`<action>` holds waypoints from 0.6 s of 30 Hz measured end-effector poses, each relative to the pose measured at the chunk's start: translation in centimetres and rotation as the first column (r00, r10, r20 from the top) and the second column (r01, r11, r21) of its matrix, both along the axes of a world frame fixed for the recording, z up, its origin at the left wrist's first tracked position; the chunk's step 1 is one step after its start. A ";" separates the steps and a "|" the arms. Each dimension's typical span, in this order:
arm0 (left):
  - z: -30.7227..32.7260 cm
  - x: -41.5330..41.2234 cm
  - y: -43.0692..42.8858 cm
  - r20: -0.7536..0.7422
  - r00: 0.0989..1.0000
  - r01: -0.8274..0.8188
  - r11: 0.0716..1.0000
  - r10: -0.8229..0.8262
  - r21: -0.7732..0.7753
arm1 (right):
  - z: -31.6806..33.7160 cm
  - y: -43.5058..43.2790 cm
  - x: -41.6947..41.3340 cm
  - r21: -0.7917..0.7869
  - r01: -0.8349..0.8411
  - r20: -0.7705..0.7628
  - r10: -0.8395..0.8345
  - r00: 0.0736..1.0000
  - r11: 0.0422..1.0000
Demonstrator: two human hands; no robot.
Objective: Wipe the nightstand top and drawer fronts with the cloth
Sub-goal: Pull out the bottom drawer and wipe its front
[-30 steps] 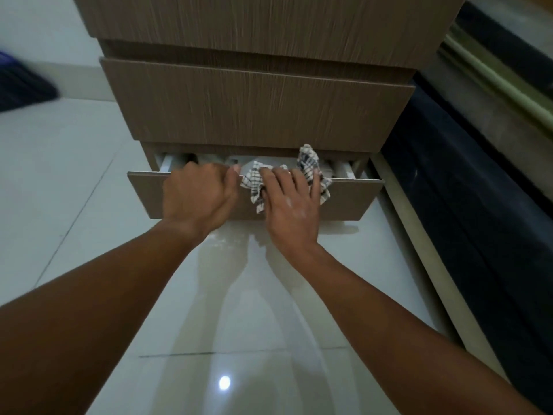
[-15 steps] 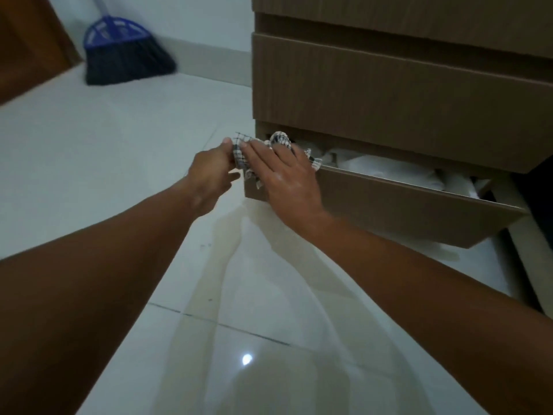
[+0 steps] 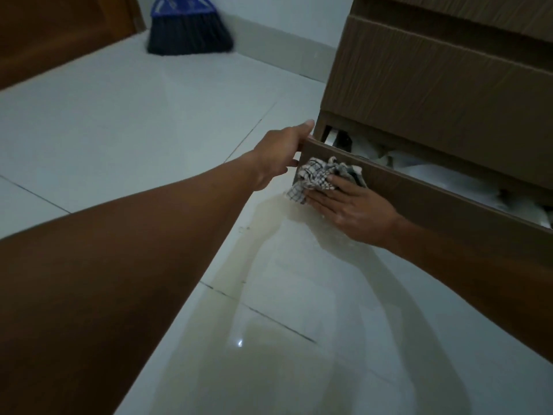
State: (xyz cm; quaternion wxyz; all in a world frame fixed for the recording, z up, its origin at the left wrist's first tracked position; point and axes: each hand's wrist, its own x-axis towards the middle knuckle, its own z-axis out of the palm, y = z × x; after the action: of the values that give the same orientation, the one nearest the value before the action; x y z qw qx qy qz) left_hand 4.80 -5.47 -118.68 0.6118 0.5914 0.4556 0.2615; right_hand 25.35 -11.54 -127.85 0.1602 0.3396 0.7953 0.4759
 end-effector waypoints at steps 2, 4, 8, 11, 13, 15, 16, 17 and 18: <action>-0.5 -1.9 0.5 -0.019 0.992 -0.125 0.990 0.127 0.072 | 0.0 1.5 -2.9 0.017 0.004 0.021 -0.004 1.000 1.000; -1.0 -4.2 1.1 -0.061 0.965 -0.243 0.960 0.253 0.139 | -0.2 3.7 -7.1 0.005 -0.047 0.038 0.046 0.998 0.999; -2.2 -9.6 2.0 -0.185 0.906 -0.342 0.916 0.381 0.212 | -2.7 6.5 -14.7 -0.089 -0.106 0.040 0.110 0.993 0.990; -3.4 -14.3 2.4 -0.268 0.800 -0.464 0.837 0.536 0.289 | -4.8 7.6 -17.4 -0.171 -0.163 0.026 0.169 0.985 0.972; -4.4 -17.7 2.4 -0.322 0.693 -0.545 0.761 0.645 0.353 | -6.0 8.0 -17.9 -0.196 -0.219 0.000 0.223 0.975 0.956; -5.3 -20.8 2.2 -0.362 0.593 -0.608 0.695 0.719 0.385 | -7.5 8.1 -17.4 -0.206 -0.285 -0.080 0.274 0.958 0.936; -5.7 -22.1 2.1 -0.368 0.540 -0.647 0.653 0.757 0.394 | -8.3 8.0 -16.8 -0.205 -0.304 -0.123 0.283 0.951 0.930; -6.0 -23.3 1.9 -0.377 0.487 -0.680 0.613 0.788 0.404 | -9.0 7.9 -16.3 -0.190 -0.321 -0.172 0.291 0.941 0.928; -6.3 -24.5 1.7 -0.393 0.432 -0.697 0.577 0.812 0.426 | -9.8 7.9 -16.0 -0.165 -0.345 -0.223 0.306 0.926 0.924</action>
State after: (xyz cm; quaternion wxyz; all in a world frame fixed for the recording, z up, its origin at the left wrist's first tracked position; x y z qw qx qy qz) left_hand -19.67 -3.74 -124.98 0.2066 0.4290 0.7976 0.3702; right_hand 9.33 -3.60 -137.60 0.0342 0.2288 0.8964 0.3781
